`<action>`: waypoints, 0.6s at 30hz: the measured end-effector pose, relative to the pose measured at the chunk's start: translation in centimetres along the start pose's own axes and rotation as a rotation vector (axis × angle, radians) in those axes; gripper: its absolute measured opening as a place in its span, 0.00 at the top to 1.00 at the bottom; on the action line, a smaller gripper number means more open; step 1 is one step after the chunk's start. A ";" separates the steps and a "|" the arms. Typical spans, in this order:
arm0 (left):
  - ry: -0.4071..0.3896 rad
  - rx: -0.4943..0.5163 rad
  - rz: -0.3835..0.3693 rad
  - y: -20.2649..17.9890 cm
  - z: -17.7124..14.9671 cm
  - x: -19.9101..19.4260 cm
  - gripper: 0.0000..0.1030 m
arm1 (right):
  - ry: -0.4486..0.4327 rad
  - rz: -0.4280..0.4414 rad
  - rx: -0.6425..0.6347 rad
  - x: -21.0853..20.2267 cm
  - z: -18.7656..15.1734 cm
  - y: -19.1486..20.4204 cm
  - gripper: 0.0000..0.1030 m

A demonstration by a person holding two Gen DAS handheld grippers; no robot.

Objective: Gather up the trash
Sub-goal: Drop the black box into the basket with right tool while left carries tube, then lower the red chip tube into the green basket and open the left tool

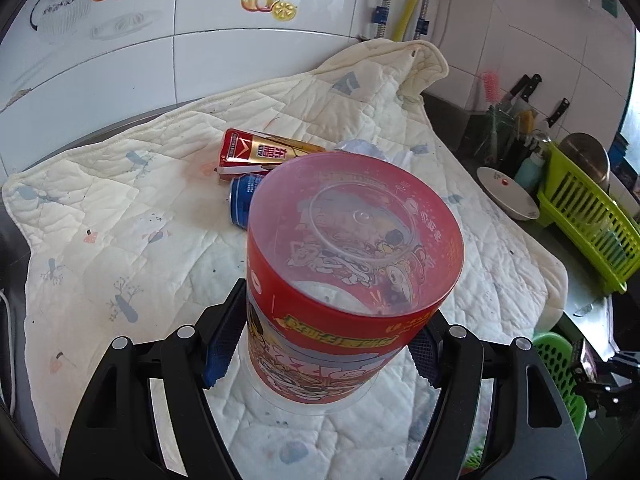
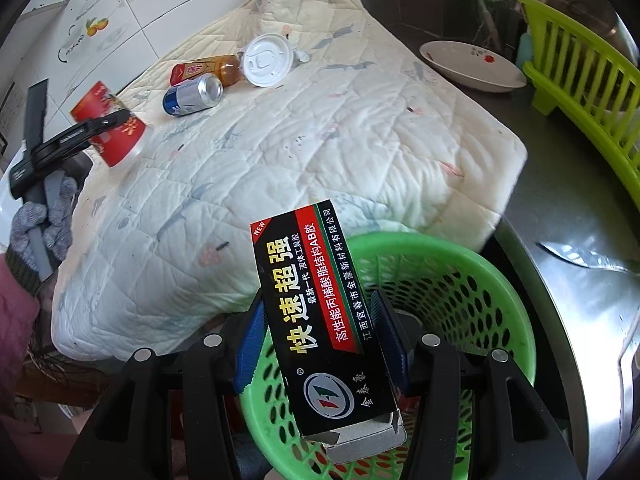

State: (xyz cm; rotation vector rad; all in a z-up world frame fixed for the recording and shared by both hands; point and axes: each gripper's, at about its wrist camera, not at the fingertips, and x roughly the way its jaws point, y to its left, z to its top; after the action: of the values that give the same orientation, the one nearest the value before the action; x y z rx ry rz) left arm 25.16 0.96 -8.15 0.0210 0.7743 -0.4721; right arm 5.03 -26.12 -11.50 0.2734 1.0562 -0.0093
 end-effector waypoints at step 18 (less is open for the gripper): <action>0.026 0.105 -0.197 -12.9 -6.0 -6.0 0.31 | -0.040 0.005 0.078 -4.0 -5.3 -4.7 0.37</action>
State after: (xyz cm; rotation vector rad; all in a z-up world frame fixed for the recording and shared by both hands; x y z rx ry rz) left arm 12.05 -7.03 -6.43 0.0489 0.7801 -0.7008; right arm -2.15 -29.92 -11.51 0.3452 1.0164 -0.0511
